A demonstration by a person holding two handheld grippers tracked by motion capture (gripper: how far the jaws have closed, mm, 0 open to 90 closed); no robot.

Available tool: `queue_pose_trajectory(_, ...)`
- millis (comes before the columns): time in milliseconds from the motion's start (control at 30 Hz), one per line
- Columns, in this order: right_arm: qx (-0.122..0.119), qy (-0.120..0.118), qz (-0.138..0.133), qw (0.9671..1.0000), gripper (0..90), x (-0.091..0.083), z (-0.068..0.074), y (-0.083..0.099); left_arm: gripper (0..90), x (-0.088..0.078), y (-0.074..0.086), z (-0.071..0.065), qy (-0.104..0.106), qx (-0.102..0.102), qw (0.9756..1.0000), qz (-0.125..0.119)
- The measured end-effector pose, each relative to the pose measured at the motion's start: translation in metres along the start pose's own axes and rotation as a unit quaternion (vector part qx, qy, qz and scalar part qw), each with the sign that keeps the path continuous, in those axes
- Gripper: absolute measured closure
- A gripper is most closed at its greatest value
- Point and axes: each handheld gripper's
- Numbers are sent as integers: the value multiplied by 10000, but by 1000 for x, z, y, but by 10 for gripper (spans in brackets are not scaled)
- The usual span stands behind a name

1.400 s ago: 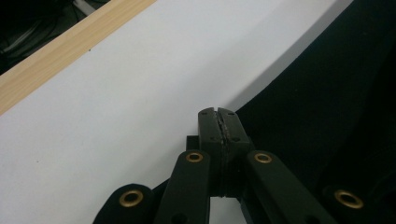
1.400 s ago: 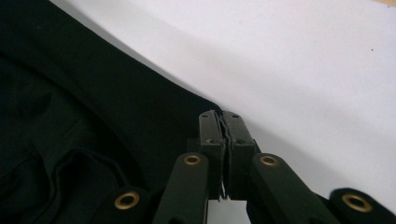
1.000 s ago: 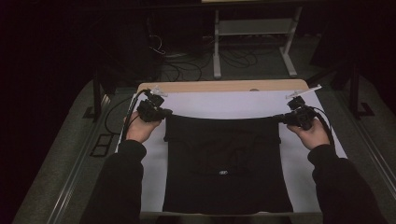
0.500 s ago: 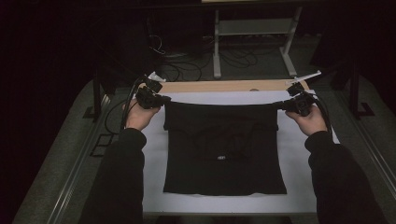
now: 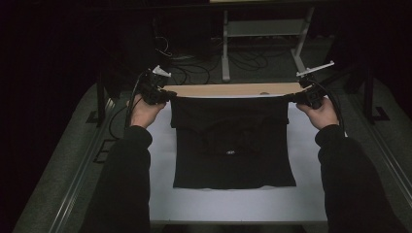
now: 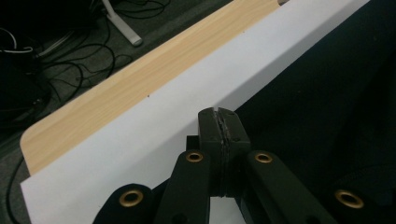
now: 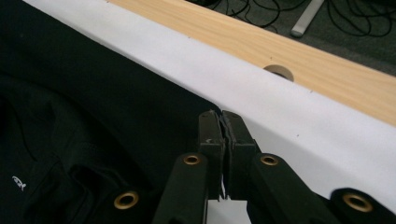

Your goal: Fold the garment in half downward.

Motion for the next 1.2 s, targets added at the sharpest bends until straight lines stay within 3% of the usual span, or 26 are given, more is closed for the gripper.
queue_pose_trajectory(800, -5, 45, 304, 9995, 858, 32, -6, 13, 884, 30, 20, 3, 34, -92, 9997, 236)
queue_pose_trajectory(1100, 43, 43, 443, 9990, 855, 43, -9, 21, 882, 40, 23, 3, 48, -28, 9993, 362)
queue_pose_trajectory(1200, 25, 36, 485, 9988, 854, 47, -11, 23, 881, 43, 26, 4, 63, -117, 9993, 363)
Point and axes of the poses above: each handheld gripper's, and its own axes: x roughly forward along the jaws, y roughly out of its underside, z roughly to its left, and after that the axes turned 14 degrees about -z, right-handed
